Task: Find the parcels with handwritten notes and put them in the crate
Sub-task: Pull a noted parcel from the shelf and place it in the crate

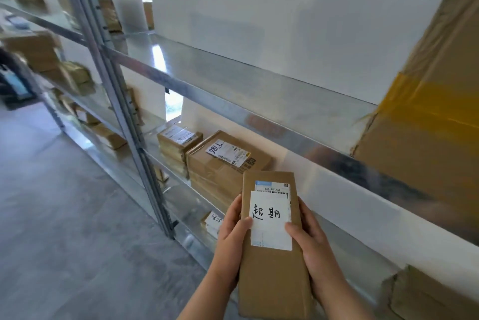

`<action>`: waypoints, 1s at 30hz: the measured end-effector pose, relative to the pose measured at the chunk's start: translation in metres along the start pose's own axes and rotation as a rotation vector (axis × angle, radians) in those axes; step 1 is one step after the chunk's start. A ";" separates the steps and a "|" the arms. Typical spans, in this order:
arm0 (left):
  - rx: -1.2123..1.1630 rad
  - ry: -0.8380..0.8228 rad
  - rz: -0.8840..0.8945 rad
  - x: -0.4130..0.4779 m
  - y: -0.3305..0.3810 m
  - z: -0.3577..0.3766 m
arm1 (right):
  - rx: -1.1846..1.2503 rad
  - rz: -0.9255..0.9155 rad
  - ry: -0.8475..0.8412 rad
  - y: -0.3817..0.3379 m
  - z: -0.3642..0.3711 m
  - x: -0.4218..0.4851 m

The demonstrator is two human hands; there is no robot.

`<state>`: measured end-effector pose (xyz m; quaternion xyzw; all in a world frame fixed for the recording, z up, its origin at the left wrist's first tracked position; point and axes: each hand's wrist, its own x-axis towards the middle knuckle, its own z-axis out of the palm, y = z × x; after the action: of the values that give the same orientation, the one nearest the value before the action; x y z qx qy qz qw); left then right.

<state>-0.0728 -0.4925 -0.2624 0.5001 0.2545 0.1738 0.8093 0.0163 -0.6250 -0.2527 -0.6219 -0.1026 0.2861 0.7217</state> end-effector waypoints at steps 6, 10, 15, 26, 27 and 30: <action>-0.076 0.214 0.103 -0.047 0.004 -0.054 | -0.002 0.051 -0.239 0.024 0.053 -0.009; -0.109 0.364 0.171 -0.085 0.004 -0.095 | -0.015 0.108 -0.384 0.040 0.095 -0.024; -0.173 0.589 0.264 -0.149 0.004 -0.151 | -0.108 0.151 -0.605 0.061 0.159 -0.059; -0.322 1.048 0.448 -0.362 -0.006 -0.257 | -0.213 0.344 -0.993 0.124 0.299 -0.227; -0.337 1.078 0.467 -0.378 -0.009 -0.263 | -0.223 0.356 -1.029 0.129 0.307 -0.240; -0.379 1.197 0.515 -0.426 -0.019 -0.275 | -0.289 0.395 -1.150 0.145 0.331 -0.281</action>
<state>-0.5789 -0.5309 -0.2803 0.2118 0.4964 0.6497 0.5353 -0.4207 -0.4899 -0.2654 -0.4671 -0.3951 0.6864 0.3931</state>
